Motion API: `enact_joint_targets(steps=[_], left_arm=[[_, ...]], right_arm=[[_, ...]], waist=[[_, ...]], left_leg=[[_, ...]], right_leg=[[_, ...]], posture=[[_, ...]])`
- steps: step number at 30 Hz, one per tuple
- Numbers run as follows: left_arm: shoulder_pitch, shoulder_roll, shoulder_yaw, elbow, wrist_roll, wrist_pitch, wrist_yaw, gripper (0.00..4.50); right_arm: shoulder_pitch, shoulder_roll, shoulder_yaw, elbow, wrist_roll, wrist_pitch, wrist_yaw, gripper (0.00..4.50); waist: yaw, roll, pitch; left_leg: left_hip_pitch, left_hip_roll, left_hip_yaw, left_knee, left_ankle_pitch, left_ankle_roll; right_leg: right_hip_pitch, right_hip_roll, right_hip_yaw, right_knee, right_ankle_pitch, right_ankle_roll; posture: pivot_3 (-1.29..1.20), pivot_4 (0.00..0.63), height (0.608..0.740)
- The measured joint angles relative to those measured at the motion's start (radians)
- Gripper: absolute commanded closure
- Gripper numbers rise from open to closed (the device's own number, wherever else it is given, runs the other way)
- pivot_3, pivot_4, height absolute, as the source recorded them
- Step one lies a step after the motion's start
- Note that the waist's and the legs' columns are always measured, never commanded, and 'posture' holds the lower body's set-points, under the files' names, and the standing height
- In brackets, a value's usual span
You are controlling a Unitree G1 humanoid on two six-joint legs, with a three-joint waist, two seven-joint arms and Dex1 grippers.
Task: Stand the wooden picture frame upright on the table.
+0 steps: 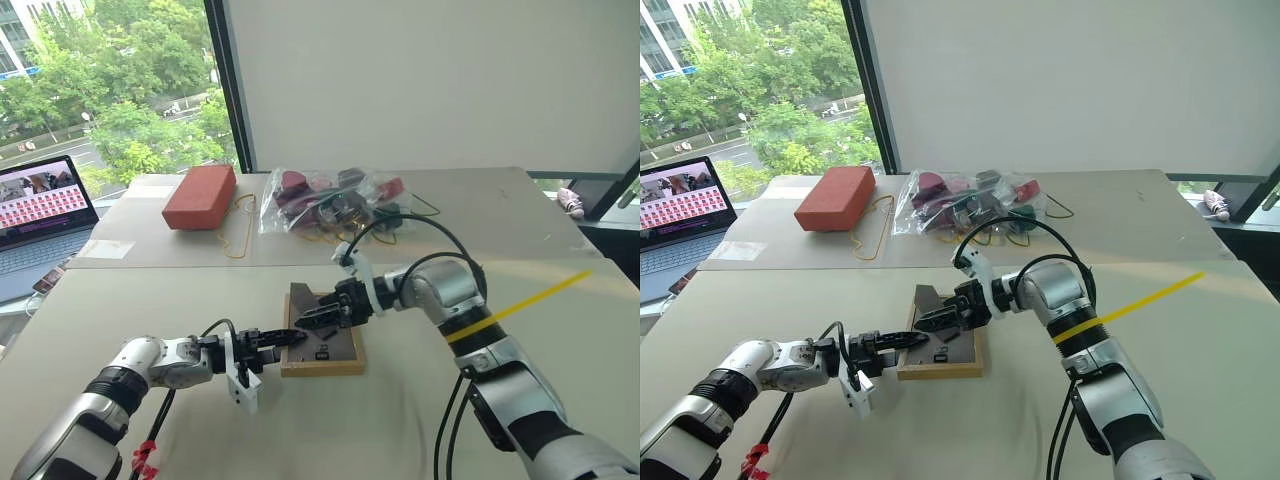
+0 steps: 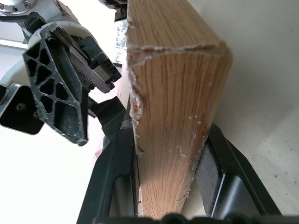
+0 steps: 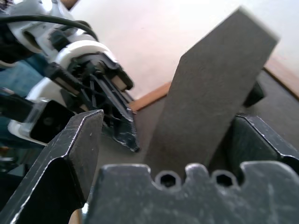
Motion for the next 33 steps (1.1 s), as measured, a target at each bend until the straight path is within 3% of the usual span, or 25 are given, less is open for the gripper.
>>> enact_joint_targets(steps=[3, 11, 21, 25, 28, 31, 33], left_arm=[[0.001, -0.002, -0.001, -0.008, -0.005, 0.002, -0.006, 3.38], [0.000, -0.010, -0.004, -0.020, -0.016, 0.002, -0.021, 3.38], [0.000, -0.023, -0.004, -0.011, -0.042, 0.008, -0.040, 3.38], [0.005, -0.024, -0.001, -0.012, -0.053, 0.008, -0.044, 3.38], [0.010, -0.023, 0.001, -0.014, -0.056, 0.011, -0.049, 3.38], [0.014, -0.026, 0.003, -0.015, -0.060, 0.017, -0.053, 3.38], [0.018, -0.018, 0.004, -0.014, -0.064, 0.018, -0.053, 3.38]], right_arm=[[-0.008, 0.025, -0.021, -0.037, 0.038, 0.027, 0.001, 0.08], [0.024, -0.066, -0.044, -0.143, 0.050, 0.051, -0.003, 0.08], [0.073, -0.259, -0.093, -0.021, -0.015, -0.016, -0.031, 0.08], [0.158, -0.368, -0.180, -0.110, -0.017, -0.059, -0.042, 0.08], [0.256, -0.465, -0.226, -0.296, -0.068, -0.272, -0.034, 0.08], [0.468, -0.593, -0.157, -0.447, -0.313, -0.779, -0.054, 0.08], [0.569, -0.608, -0.083, -0.455, -0.450, -1.040, -0.084, 0.08]], waist=[[0.002, 0.000, 0.000], [0.009, 0.000, 0.000], [0.014, 0.002, -0.001], [0.016, 0.002, -0.001], [0.016, 0.003, -0.002], [0.017, 0.001, -0.003], [0.013, 0.001, -0.003]], left_leg=[[-0.001, 0.000, 0.000, 0.000, 0.000, 0.000], [-0.010, -0.001, 0.002, 0.001, 0.001, -0.001], [-0.008, -0.001, 0.003, 0.002, 0.001, -0.001], [-0.010, -0.001, 0.003, 0.001, 0.001, -0.001], [-0.009, -0.001, 0.003, 0.001, 0.001, -0.001], [-0.008, 0.000, 0.004, 0.001, 0.000, -0.001], [-0.007, 0.000, 0.007, 0.001, 0.001, -0.001]], right_leg=[[0.000, 0.000, 0.000, 0.000, 0.000, 0.000], [-0.014, -0.002, 0.000, 0.005, 0.000, 0.000], [-0.012, -0.002, 0.000, 0.005, 0.000, 0.000], [-0.014, -0.002, 0.000, 0.005, 0.000, 0.000], [-0.013, -0.002, 0.000, 0.004, 0.000, 0.000], [-0.012, -0.002, 0.000, 0.000, 0.000, 0.001], [-0.013, -0.002, 0.001, -0.001, 0.000, 0.001]], posture=[[0.00, 0.150, 0.740], [0.00, 0.150, 0.740], [0.00, 0.150, 0.740], [0.00, 0.150, 0.740], [0.00, 0.150, 0.740], [0.00, 0.150, 0.740], [0.00, 0.150, 0.740]])
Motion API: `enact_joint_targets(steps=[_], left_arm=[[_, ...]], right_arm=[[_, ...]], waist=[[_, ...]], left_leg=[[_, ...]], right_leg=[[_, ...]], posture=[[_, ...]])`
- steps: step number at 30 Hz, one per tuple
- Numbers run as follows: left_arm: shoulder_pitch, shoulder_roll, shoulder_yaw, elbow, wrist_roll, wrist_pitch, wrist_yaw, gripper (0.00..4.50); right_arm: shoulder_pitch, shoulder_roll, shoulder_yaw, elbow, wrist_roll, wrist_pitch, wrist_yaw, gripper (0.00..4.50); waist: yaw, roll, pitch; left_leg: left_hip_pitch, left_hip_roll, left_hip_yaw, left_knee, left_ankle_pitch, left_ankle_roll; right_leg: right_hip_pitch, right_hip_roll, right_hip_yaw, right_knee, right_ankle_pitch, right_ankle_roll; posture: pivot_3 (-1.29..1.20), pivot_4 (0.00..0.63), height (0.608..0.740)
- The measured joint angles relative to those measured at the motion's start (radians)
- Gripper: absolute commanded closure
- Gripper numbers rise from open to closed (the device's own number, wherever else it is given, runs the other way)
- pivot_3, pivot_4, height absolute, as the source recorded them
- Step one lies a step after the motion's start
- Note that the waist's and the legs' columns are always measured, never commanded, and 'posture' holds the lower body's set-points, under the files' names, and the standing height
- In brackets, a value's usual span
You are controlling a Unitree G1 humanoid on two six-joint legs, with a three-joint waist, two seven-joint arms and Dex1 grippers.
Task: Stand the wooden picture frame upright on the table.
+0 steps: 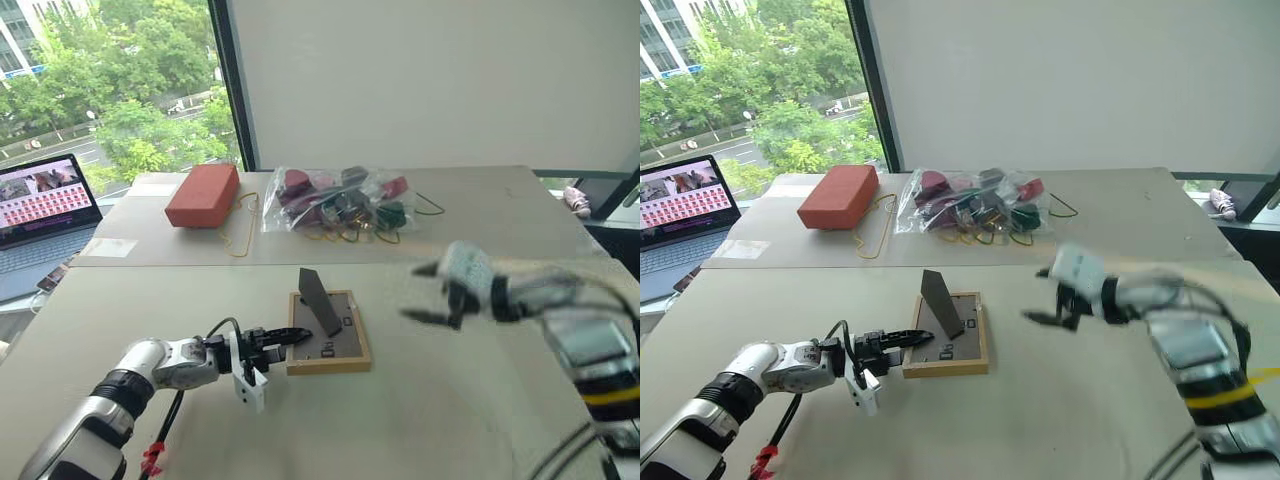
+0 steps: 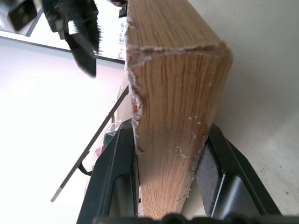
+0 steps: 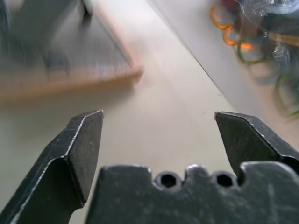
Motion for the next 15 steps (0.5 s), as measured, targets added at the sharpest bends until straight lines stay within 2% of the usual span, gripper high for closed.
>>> enact_joint_targets(steps=[3, 7, 13, 15], left_arm=[[0.007, 0.003, 0.002, 0.002, -0.008, 0.004, -0.002, 3.38], [0.008, 0.002, 0.001, 0.002, -0.023, 0.007, -0.014, 3.38], [0.009, 0.002, 0.001, 0.003, -0.040, 0.004, -0.024, 3.38], [0.009, 0.002, 0.001, 0.003, -0.044, 0.004, -0.030, 3.38]], right_arm=[[0.077, 0.040, 0.067, 0.000, -0.145, -0.290, -0.082, 0.08], [0.068, 0.124, 0.084, 0.002, -0.309, -0.524, -0.249, 0.08], [0.056, 0.197, 0.094, 0.019, -0.438, -0.624, -0.352, 0.08], [0.055, 0.209, 0.106, 0.020, -0.455, -0.633, -0.355, 0.60]], waist=[[-0.008, 0.000, 0.000], [-0.009, -0.001, 0.000], [-0.007, -0.001, 0.000], [-0.007, -0.001, 0.000]], left_leg=[[0.002, 0.000, 0.001, 0.000, 0.001, -0.002], [0.003, 0.000, 0.001, 0.000, 0.003, -0.005], [0.002, 0.000, 0.001, 0.000, 0.003, -0.005], [0.003, 0.000, 0.001, 0.000, 0.003, -0.005]], right_leg=[[0.001, 0.000, 0.001, 0.001, 0.000, 0.000], [0.002, 0.000, 0.001, 0.001, 0.000, -0.001], [0.001, 0.000, 0.001, 0.001, 0.000, -0.001], [0.002, 0.000, 0.001, 0.001, 0.000, -0.001]], posture=[[0.00, 0.150, 0.740], [0.00, 0.150, 0.740], [0.00, 0.150, 0.740], [0.00, 0.150, 0.740]])
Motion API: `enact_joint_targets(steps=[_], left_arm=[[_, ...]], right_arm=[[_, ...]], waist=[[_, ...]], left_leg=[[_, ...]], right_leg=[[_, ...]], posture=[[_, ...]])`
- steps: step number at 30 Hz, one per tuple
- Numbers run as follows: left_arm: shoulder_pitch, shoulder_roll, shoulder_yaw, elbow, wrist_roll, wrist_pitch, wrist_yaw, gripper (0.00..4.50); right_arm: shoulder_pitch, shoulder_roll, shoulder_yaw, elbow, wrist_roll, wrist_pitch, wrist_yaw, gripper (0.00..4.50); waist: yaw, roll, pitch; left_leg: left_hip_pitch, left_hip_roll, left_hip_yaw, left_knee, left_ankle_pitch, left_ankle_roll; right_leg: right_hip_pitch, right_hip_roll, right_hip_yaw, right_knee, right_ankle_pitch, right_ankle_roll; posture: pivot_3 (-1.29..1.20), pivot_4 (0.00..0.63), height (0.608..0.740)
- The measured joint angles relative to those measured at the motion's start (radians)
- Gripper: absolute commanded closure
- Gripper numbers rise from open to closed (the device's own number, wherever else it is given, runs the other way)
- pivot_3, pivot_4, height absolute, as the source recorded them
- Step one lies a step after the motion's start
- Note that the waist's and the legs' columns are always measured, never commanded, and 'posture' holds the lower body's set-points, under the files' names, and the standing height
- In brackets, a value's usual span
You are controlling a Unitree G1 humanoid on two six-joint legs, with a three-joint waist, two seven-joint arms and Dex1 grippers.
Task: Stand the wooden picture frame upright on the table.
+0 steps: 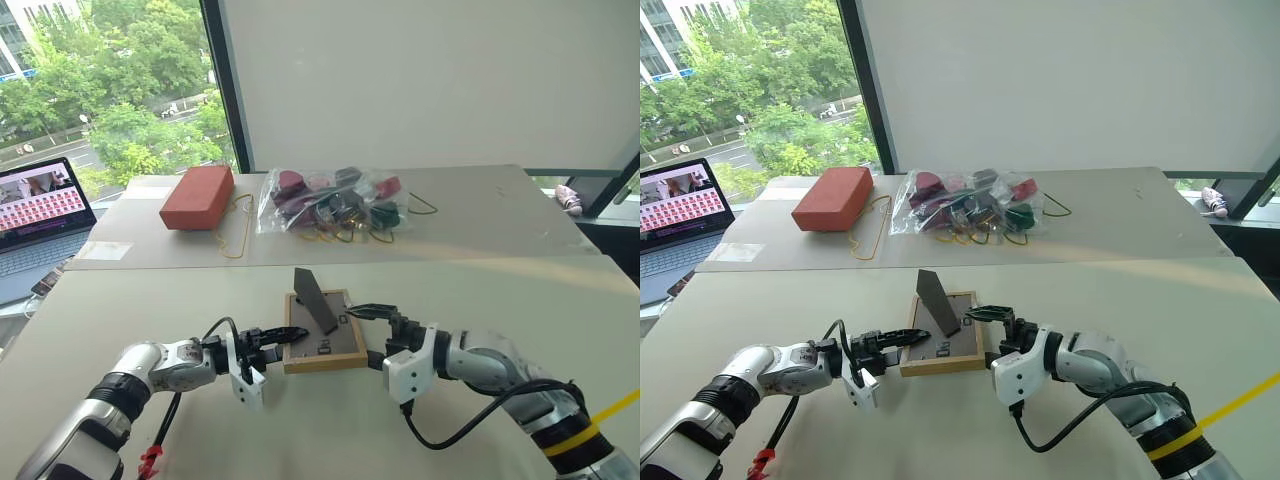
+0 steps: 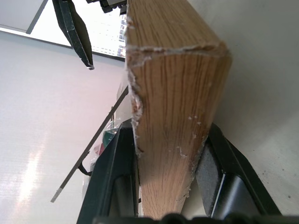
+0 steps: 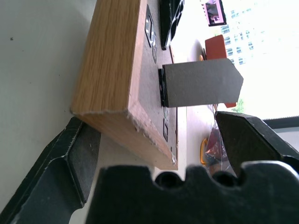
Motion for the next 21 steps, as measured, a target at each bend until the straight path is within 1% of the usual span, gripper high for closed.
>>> enact_joint_targets(steps=[1, 6, 8, 11, 13, 15, 16, 18, 19, 21], left_arm=[[0.000, 0.000, 0.000, 0.000, -0.003, 0.000, -0.001, 3.38], [0.005, 0.000, 0.001, 0.002, -0.022, 0.001, -0.008, 3.38], [0.014, -0.001, 0.008, 0.010, -0.056, -0.003, -0.005, 3.38], [0.016, -0.001, 0.010, 0.017, -0.083, -0.010, -0.014, 3.38], [0.017, -0.002, 0.013, 0.024, -0.134, -0.015, -0.053, 3.38], [0.023, -0.002, 0.014, 0.025, -0.201, -0.016, -0.106, 2.35], [0.025, -0.004, 0.017, 0.024, -0.229, -0.012, -0.126, 1.98], [0.072, 0.002, 0.021, -0.024, -0.372, 0.037, -0.227, 1.22], [0.091, 0.004, 0.023, -0.042, -0.416, 0.053, -0.253, 1.22], [0.158, 0.030, 0.039, -0.133, -0.556, 0.117, -0.327, 1.22]], right_arm=[[0.000, 0.005, 0.010, 0.000, -0.007, -0.004, 0.000, 0.84], [0.003, 0.015, 0.029, 0.012, -0.039, -0.010, -0.005, 2.57], [-0.002, 0.017, 0.016, 0.009, -0.041, -0.024, -0.035, 3.07], [-0.008, 0.016, 0.014, 0.008, -0.048, -0.031, -0.039, 3.15], [-0.014, 0.016, 0.013, 0.008, -0.047, -0.030, -0.040, 3.17], [-0.024, 0.017, 0.009, 0.006, -0.042, -0.029, -0.037, 3.20], [-0.025, 0.019, 0.006, 0.004, -0.033, -0.027, -0.037, 3.20], [-0.029, 0.022, 0.005, 0.003, -0.001, -0.012, -0.029, 3.20], [-0.029, 0.022, 0.003, 0.003, 0.006, -0.004, -0.026, 3.20], [-0.033, 0.019, -0.009, 0.003, 0.040, 0.023, -0.009, 3.20]], waist=[[0.000, 0.000, 0.000], [-0.001, 0.000, 0.000], [-0.004, 0.000, 0.000], [-0.005, -0.001, 0.000], [-0.007, -0.001, 0.000], [-0.008, -0.001, 0.000], [-0.010, -0.001, 0.000], [-0.013, -0.001, 0.000], [-0.016, -0.001, 0.000], [-0.020, -0.003, 0.002]], left_leg=[[0.000, 0.000, 0.000, 0.000, 0.000, 0.000], [0.000, 0.000, 0.000, 0.000, 0.000, 0.000], [0.000, 0.000, 0.000, 0.000, 0.000, 0.000], [0.000, 0.000, 0.000, 0.000, 0.000, 0.000], [0.000, 0.000, 0.000, 0.000, 0.000, 0.000], [0.000, 0.000, 0.000, 0.000, 0.000, 0.000], [0.000, 0.000, 0.000, 0.000, 0.000, 0.000], [0.000, 0.000, 0.000, 0.000, 0.000, 0.000], [-0.001, 0.001, -0.001, 0.000, 0.000, 0.000], [-0.001, 0.001, -0.001, 0.000, 0.000, 0.000]], right_leg=[[0.000, 0.000, 0.000, 0.000, 0.000, 0.000], [0.000, 0.000, 0.000, 0.000, 0.000, 0.000], [0.000, 0.000, 0.000, 0.001, 0.000, 0.000], [0.000, 0.000, 0.000, 0.000, 0.000, 0.000], [0.000, 0.000, 0.000, 0.000, 0.000, 0.000], [0.000, 0.000, 0.000, 0.000, 0.000, 0.000], [0.000, 0.000, 0.000, 0.000, 0.000, 0.000], [-0.001, 0.000, 0.000, 0.001, 0.000, 0.000], [-0.001, 0.000, 0.000, 0.001, 0.000, 0.000], [-0.003, 0.000, 0.000, 0.003, 0.000, 0.000]], posture=[[0.00, 0.150, 0.740], [0.00, 0.150, 0.740], [0.00, 0.150, 0.740], [0.00, 0.150, 0.740], [0.00, 0.150, 0.740], [0.00, 0.150, 0.740], [0.00, 0.150, 0.740], [0.00, 0.150, 0.740], [0.00, 0.150, 0.740], [0.00, 0.150, 0.740]])
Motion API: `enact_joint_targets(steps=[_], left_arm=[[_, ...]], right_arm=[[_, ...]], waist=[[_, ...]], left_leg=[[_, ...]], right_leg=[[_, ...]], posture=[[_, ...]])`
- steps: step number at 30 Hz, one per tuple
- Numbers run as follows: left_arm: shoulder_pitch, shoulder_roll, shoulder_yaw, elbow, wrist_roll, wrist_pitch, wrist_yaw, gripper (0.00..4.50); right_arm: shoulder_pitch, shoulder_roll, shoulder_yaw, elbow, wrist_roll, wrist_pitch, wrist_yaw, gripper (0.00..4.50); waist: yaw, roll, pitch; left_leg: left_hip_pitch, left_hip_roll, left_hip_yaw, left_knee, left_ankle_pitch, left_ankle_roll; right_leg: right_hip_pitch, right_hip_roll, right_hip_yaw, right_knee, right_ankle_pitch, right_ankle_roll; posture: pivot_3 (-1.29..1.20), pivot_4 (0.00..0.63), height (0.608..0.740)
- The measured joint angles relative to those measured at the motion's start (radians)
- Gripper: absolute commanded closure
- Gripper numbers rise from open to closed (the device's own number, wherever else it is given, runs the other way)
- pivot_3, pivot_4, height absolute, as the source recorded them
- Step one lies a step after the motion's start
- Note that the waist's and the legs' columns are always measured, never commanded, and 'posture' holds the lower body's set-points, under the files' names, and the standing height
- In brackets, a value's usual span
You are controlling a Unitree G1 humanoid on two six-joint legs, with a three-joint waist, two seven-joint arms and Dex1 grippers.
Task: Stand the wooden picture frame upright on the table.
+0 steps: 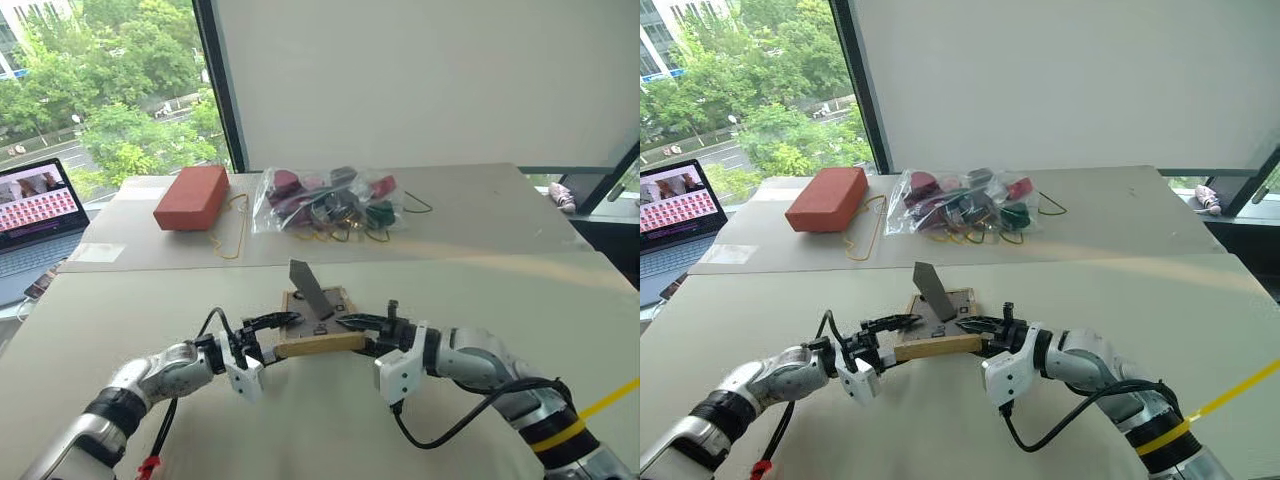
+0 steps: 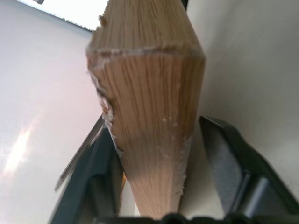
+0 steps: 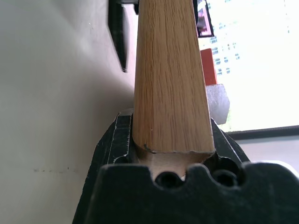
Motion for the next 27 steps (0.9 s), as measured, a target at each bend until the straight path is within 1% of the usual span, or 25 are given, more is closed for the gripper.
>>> enact_joint_targets(steps=[1, 2, 3, 4, 5, 6, 7, 8, 9, 11, 13, 15, 16, 19, 27], left_arm=[[0.049, 0.022, 0.021, -0.068, -0.073, 0.048, -0.028, 1.22], [0.124, 0.051, 0.067, -0.171, -0.173, 0.116, -0.056, 1.22], [0.165, 0.065, 0.094, -0.224, -0.226, 0.159, -0.069, 1.22], [0.224, 0.081, 0.138, -0.303, -0.292, 0.227, -0.087, 1.22], [0.261, 0.085, 0.163, -0.356, -0.330, 0.271, -0.097, 1.22], [0.302, 0.087, 0.190, -0.413, -0.357, 0.322, -0.106, 1.22], [0.370, 0.082, 0.226, -0.500, -0.383, 0.402, -0.113, 1.22], [0.401, 0.067, 0.236, -0.538, -0.392, 0.443, -0.116, 1.22], [0.437, 0.042, 0.246, -0.579, -0.395, 0.496, -0.119, 1.22], [0.464, -0.003, 0.252, -0.620, -0.392, 0.566, -0.130, 1.22], [0.472, -0.031, 0.271, -0.635, -0.387, 0.615, -0.139, 1.22], [0.470, -0.053, 0.293, -0.648, -0.389, 0.650, -0.147, 1.22], [0.470, -0.066, 0.303, -0.658, -0.395, 0.661, -0.156, 1.22], [0.488, -0.095, 0.317, -0.698, -0.418, 0.695, -0.191, 1.22], [0.557, -0.149, 0.362, -0.831, -0.497, 0.806, -0.266, 1.22]], right_arm=[[-0.011, -0.001, -0.004, 0.000, 0.023, 0.026, 0.018, 3.20], [-0.028, -0.005, -0.024, -0.002, 0.075, 0.080, 0.045, 3.20], [-0.043, -0.005, -0.043, -0.004, 0.112, 0.124, 0.065, 3.20], [-0.075, -0.004, -0.068, -0.012, 0.184, 0.209, 0.098, 3.20], [-0.100, -0.005, -0.092, -0.027, 0.243, 0.289, 0.128, 3.20], [-0.134, -0.003, -0.112, -0.045, 0.318, 0.399, 0.160, 3.20], [-0.217, 0.007, -0.143, -0.064, 0.454, 0.633, 0.204, 3.20], [-0.277, 0.008, -0.173, -0.065, 0.527, 0.782, 0.217, 3.20], [-0.370, 0.017, -0.215, -0.056, 0.634, 1.010, 0.220, 3.20], [-0.492, -0.002, -0.280, -0.042, 0.753, 1.290, 0.231, 3.20], [-0.572, -0.014, -0.291, -0.021, 0.843, 1.485, 0.259, 3.20], [-0.614, -0.001, -0.291, 0.022, 0.904, 1.621, 0.272, 3.20], [-0.635, 0.001, -0.288, 0.053, 0.930, 1.686, 0.282, 3.20], [-0.670, 0.002, -0.263, 0.114, 0.968, 1.797, 0.301, 3.20], [-0.633, 0.032, -0.169, 0.194, 0.973, 1.819, 0.310, 3.20]], waist=[[-0.003, -0.001, 0.001], [-0.007, -0.001, 0.001], [-0.008, -0.001, 0.002], [-0.008, -0.001, 0.002], [-0.007, -0.001, 0.002], [-0.007, -0.001, 0.003], [-0.009, -0.001, 0.003], [-0.008, -0.001, 0.004], [-0.006, 0.000, 0.004], [0.005, -0.001, 0.004], [0.011, -0.001, 0.004], [0.010, -0.001, 0.004], [0.009, -0.001, 0.004], [0.006, -0.001, 0.004], [0.002, -0.001, 0.004]], left_leg=[[0.000, 0.000, 0.000, 0.000, 0.000, 0.000], [0.000, 0.001, 0.000, 0.000, 0.000, 0.000], [0.000, 0.001, 0.000, 0.000, 0.000, 0.000], [0.000, 0.001, 0.000, 0.000, 0.000, 0.000], [0.000, 0.001, 0.000, 0.000, 0.000, 0.000], [0.000, 0.001, 0.000, 0.000, 0.000, 0.000], [0.000, 0.001, 0.000, 0.000, 0.000, 0.000], [0.000, 0.001, -0.001, 0.000, 0.000, 0.000], [0.000, 0.001, -0.001, 0.000, 0.000, 0.000], [0.000, 0.001, -0.003, -0.001, -0.001, 0.001], [-0.001, 0.002, -0.004, -0.002, -0.002, 0.003], [-0.002, 0.001, -0.003, -0.001, -0.002, 0.004], [-0.003, 0.001, -0.002, -0.001, -0.002, 0.004], [-0.004, 0.001, -0.003, -0.001, -0.002, 0.004], [-0.004, 0.001, -0.002, -0.001, -0.003, 0.005]], right_leg=[[0.000, 0.000, 0.000, 0.001, 0.000, 0.000], [-0.001, 0.000, 0.002, 0.002, 0.000, -0.001], [-0.001, 0.001, 0.002, 0.002, 0.000, -0.001], [-0.001, 0.001, 0.001, 0.001, 0.000, -0.001], [0.000, 0.001, 0.001, 0.001, 0.000, -0.001], [0.000, 0.001, 0.001, 0.001, 0.000, -0.001], [0.000, 0.001, 0.001, 0.001, 0.000, -0.001], [0.001, 0.001, 0.001, 0.002, 0.000, -0.001], [0.000, 0.001, 0.001, 0.002, 0.000, -0.001], [0.000, 0.002, -0.002, 0.002, 0.000, -0.002], [0.000, 0.002, -0.002, 0.002, 0.000, -0.003], [-0.001, 0.002, -0.002, 0.002, 0.000, -0.003], [-0.001, 0.001, -0.001, 0.002, 0.000, -0.003], [-0.002, 0.002, -0.002, 0.002, 0.000, -0.003], [-0.002, 0.002, -0.001, 0.002, 0.000, -0.003]], posture=[[0.00, 0.150, 0.740], [0.00, 0.150, 0.740], [0.00, 0.150, 0.740], [0.00, 0.150, 0.740], [0.00, 0.150, 0.740], [0.00, 0.150, 0.740], [0.00, 0.150, 0.740], [0.00, 0.150, 0.740], [0.00, 0.150, 0.740], [0.00, 0.150, 0.740], [0.00, 0.150, 0.740], [0.00, 0.150, 0.740], [0.00, 0.150, 0.740], [0.00, 0.150, 0.740], [0.00, 0.150, 0.740]])
